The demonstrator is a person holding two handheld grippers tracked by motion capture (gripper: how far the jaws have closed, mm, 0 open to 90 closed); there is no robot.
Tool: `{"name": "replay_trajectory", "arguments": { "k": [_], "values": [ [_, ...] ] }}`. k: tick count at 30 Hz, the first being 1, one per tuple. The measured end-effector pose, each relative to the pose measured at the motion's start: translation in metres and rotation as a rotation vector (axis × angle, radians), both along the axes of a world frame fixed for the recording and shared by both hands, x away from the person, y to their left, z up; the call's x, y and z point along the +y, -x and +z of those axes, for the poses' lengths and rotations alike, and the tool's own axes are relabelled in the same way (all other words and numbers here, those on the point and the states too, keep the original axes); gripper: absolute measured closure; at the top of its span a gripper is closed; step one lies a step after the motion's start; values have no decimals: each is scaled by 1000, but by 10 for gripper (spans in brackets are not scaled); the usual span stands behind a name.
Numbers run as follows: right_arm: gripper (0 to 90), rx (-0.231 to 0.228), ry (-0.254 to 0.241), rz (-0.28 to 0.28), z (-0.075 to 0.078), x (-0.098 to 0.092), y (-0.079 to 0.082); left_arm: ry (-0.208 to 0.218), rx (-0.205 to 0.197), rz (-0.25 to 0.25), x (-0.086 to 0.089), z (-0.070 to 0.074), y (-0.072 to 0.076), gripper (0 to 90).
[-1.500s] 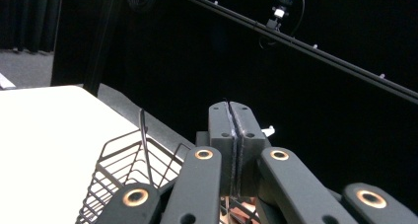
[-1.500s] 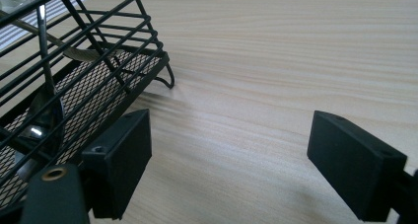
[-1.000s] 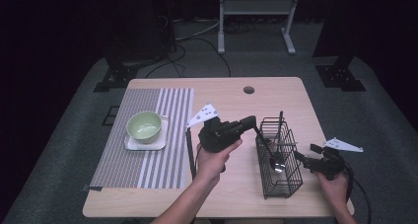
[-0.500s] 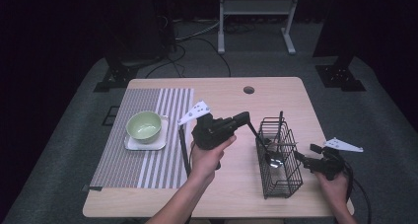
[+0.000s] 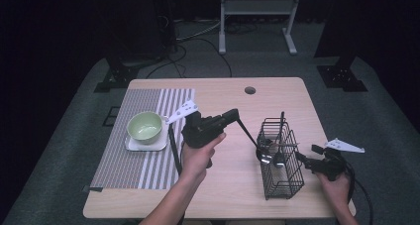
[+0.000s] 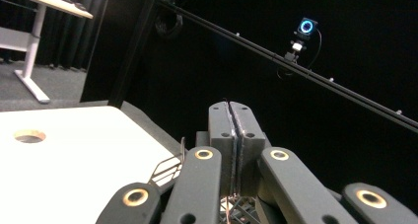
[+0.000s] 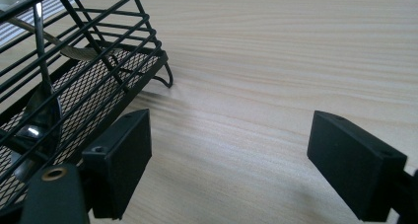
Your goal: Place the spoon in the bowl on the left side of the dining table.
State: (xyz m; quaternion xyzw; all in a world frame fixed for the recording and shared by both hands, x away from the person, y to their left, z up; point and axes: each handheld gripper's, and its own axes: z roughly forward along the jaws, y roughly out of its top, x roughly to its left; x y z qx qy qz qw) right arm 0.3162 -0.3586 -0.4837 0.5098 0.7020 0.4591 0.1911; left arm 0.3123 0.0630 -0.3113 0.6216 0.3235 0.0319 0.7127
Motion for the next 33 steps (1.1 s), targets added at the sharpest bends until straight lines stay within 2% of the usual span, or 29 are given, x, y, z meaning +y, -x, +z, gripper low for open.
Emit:
{"name": "replay_trajectory", "arguments": {
  "k": [8,33],
  "values": [
    [160,-1,2,0,0,0,0,2,7,33,13,-2,-2,895],
    [160,3,13,-3,0,1,0,3,54,127,55,-22,-11,894]
  ]
}}
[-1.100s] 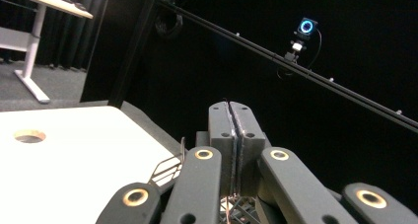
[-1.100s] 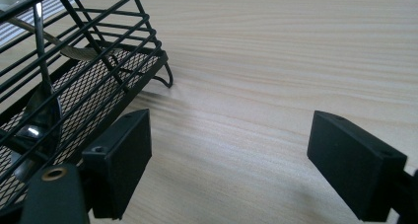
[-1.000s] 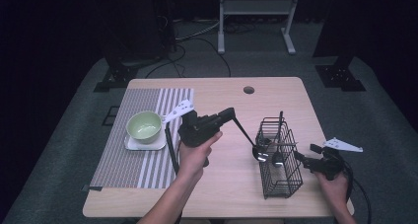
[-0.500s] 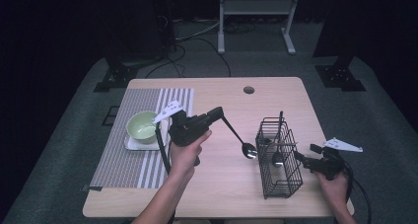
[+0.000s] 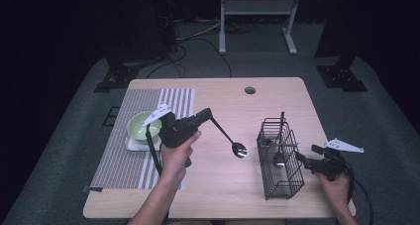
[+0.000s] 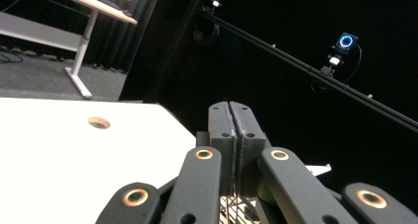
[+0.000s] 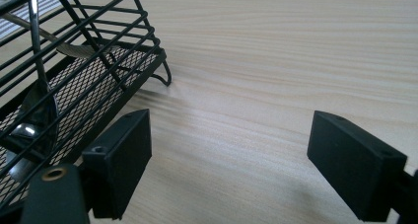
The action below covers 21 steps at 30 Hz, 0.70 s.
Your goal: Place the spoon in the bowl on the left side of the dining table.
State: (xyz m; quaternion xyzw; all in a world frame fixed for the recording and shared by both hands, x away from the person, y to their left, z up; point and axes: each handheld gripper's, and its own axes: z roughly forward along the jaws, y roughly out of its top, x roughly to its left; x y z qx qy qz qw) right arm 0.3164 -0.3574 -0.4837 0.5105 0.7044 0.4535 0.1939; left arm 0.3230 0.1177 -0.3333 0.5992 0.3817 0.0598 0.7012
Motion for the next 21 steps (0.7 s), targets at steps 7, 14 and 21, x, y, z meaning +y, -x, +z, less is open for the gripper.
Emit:
{"name": "replay_trajectory", "arguments": {
  "k": [7,14,21],
  "values": [
    [160,2,1,0,0,0,0,-1,8,18,5,-5,-3,894],
    [160,3,2,1,0,0,0,1,19,38,13,-9,-5,894],
    [160,6,7,-1,0,1,0,-3,16,57,22,-9,-5,895]
  ]
}}
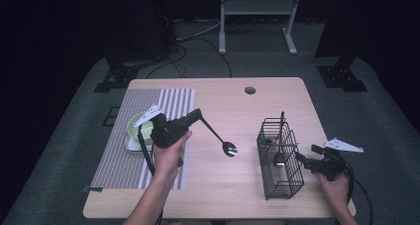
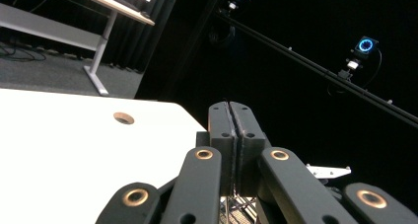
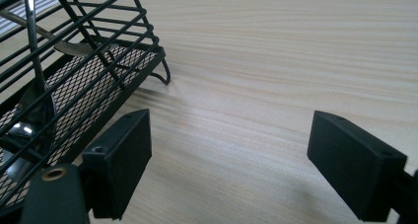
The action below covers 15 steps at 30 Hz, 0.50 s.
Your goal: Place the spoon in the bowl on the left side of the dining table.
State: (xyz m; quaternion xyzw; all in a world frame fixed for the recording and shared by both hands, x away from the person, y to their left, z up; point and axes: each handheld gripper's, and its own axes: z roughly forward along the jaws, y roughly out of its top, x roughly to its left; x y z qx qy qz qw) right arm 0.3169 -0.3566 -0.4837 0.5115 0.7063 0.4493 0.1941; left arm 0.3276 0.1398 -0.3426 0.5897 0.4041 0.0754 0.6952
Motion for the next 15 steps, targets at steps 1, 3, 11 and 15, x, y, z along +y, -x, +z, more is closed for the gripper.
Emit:
{"name": "replay_trajectory", "arguments": {
  "k": [1,3,11,15],
  "values": [
    [160,1,1,-1,0,0,0,0,2,3,1,0,0,894],
    [160,2,3,-2,0,0,0,3,1,11,5,0,0,894],
    [160,2,4,-4,0,1,0,4,9,35,15,-2,-1,894],
    [160,2,4,-3,0,0,0,3,8,46,18,-3,-2,894]
  ]
}}
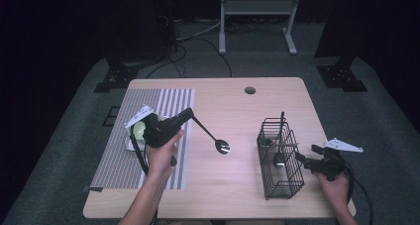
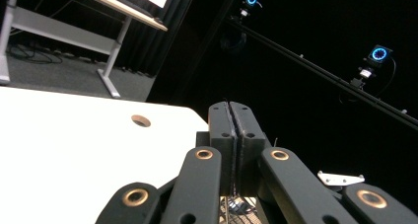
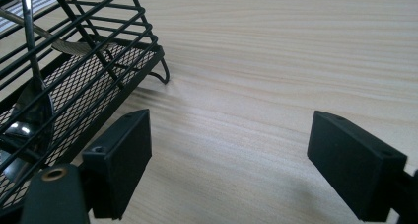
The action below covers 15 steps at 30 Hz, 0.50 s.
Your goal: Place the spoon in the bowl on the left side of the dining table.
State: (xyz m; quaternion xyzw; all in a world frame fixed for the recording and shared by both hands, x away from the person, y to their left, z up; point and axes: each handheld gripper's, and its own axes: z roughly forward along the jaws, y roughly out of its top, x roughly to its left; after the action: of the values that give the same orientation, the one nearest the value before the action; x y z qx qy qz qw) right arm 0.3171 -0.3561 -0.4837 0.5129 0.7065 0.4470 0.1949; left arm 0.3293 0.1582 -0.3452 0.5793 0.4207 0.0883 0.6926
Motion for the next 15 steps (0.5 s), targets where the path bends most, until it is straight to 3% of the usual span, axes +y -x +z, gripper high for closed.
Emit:
{"name": "replay_trajectory", "arguments": {
  "k": [15],
  "values": [
    [160,-2,1,1,0,0,0,-6,16,39,13,-6,-2,894]
  ]
}}
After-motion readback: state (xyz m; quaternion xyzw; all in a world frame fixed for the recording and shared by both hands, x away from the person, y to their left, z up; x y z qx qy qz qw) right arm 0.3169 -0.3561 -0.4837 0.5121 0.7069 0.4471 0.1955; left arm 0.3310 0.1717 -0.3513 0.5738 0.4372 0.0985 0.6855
